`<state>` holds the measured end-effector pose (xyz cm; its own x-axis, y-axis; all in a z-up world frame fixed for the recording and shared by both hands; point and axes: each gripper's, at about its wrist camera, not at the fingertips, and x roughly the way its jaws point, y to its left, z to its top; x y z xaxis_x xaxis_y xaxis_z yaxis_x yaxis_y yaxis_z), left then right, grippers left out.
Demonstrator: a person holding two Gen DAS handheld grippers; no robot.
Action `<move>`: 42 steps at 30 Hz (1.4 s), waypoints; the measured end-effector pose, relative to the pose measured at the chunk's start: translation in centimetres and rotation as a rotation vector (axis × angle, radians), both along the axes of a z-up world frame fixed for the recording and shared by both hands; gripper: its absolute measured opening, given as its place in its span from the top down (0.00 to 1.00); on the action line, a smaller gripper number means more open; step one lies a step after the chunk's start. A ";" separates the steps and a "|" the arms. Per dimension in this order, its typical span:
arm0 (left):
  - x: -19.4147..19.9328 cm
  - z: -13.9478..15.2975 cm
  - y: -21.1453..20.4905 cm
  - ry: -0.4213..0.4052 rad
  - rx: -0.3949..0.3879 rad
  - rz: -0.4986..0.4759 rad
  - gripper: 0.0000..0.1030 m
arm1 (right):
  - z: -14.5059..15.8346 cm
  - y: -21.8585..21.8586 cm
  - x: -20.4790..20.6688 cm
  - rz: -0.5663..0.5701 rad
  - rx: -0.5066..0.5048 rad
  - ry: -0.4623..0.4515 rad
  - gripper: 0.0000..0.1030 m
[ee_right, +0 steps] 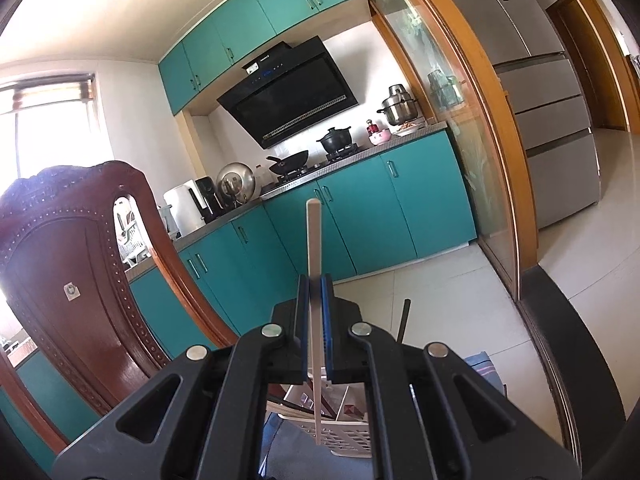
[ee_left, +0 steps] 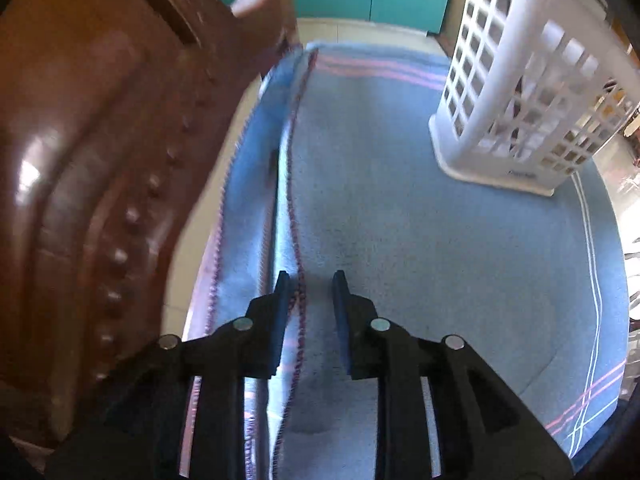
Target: Organize utensils
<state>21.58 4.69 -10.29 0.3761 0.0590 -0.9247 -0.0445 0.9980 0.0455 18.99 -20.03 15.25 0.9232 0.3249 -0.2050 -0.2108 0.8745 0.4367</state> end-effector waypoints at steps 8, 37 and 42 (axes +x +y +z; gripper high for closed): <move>-0.1 0.0 -0.9 -0.036 0.022 0.030 0.76 | -0.1 -0.9 -0.3 -0.005 0.023 0.002 0.94; -5.4 10.5 -3.8 -0.469 -0.155 -0.163 0.42 | -4.2 3.0 5.1 -0.099 -0.142 0.009 0.85; -7.2 12.8 -4.2 -0.601 -0.118 -0.171 0.32 | -2.2 3.4 0.5 -0.095 -0.170 -0.077 0.49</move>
<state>14.40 0.50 2.56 0.8268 -0.1372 -0.5455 0.1323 0.9900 -0.0484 19.48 -16.59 13.06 0.9632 0.2021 -0.1770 -0.1507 0.9520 0.2665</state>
